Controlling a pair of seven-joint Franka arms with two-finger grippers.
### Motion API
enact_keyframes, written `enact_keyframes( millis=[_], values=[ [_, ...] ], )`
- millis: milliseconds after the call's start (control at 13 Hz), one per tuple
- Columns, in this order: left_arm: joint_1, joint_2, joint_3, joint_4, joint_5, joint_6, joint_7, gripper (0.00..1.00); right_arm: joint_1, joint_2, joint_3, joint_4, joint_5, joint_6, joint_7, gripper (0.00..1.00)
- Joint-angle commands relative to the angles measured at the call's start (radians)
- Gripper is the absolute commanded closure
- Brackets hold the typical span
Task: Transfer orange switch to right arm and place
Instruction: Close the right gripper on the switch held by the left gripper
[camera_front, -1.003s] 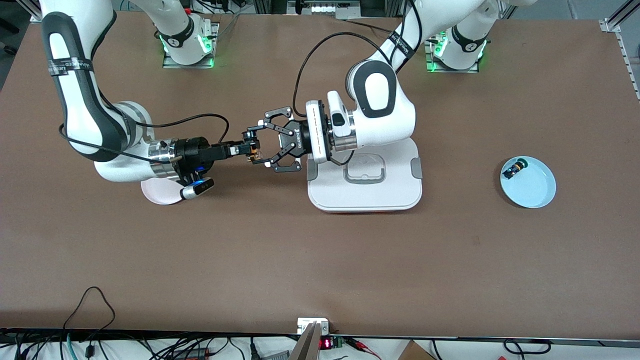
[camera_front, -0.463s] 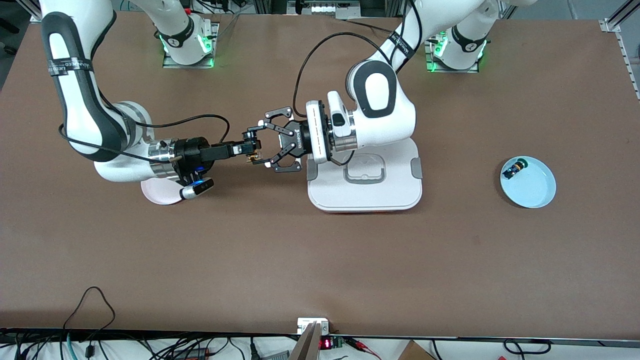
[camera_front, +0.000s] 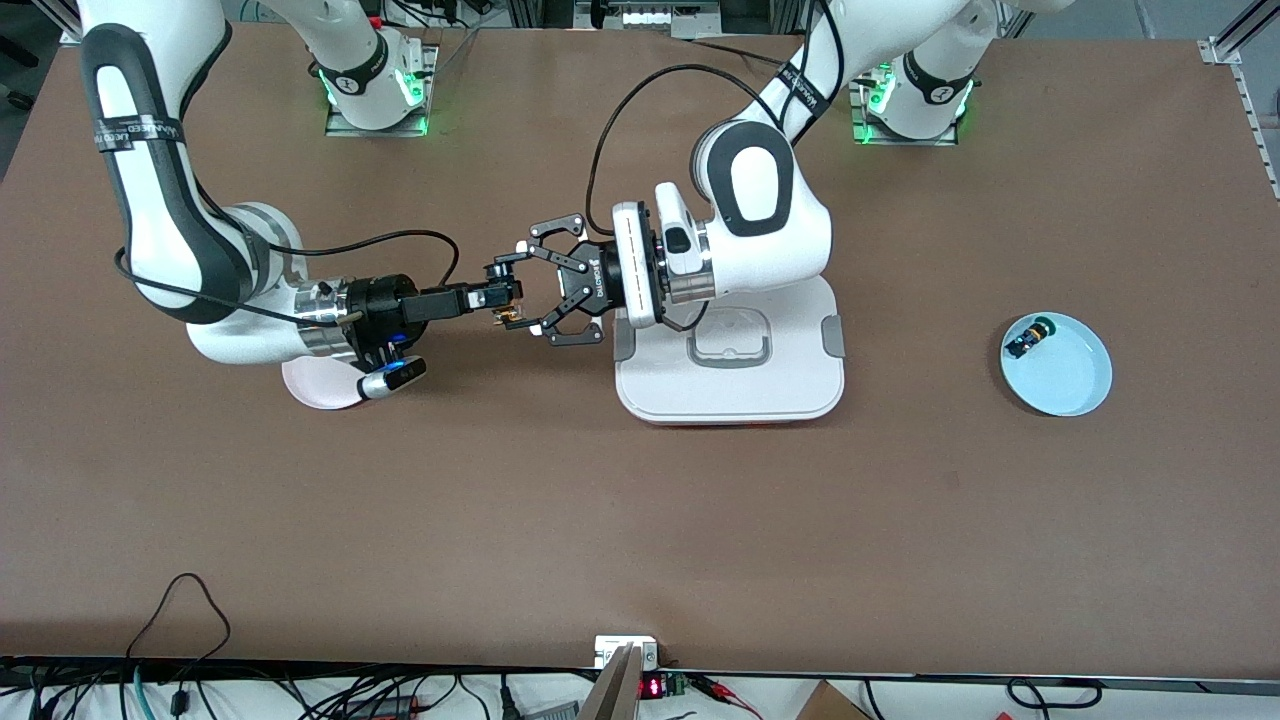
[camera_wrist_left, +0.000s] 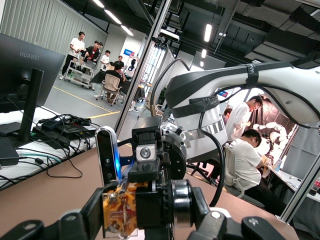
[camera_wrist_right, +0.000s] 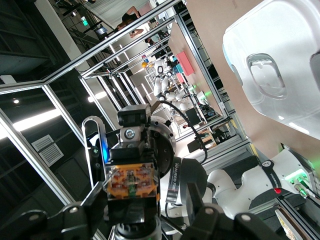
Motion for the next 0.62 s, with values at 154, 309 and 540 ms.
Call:
enact_keyframes(
  millis=[154, 309, 540],
  values=[
    [-0.003, -0.015, 0.003, -0.005, -0.042, 0.01, 0.002, 0.96, -0.005, -0.001, 0.001, 0.004, 0.022, -0.02, -0.016, 0.47],
    [-0.003, -0.015, 0.003, -0.005, -0.042, 0.01, 0.002, 0.96, -0.007, -0.001, 0.001, 0.004, 0.041, -0.038, -0.014, 0.58],
    [-0.003, -0.015, 0.004, -0.007, -0.042, 0.01, 0.004, 0.95, -0.007, -0.001, -0.001, 0.004, 0.05, -0.041, -0.043, 0.63]
  ],
)
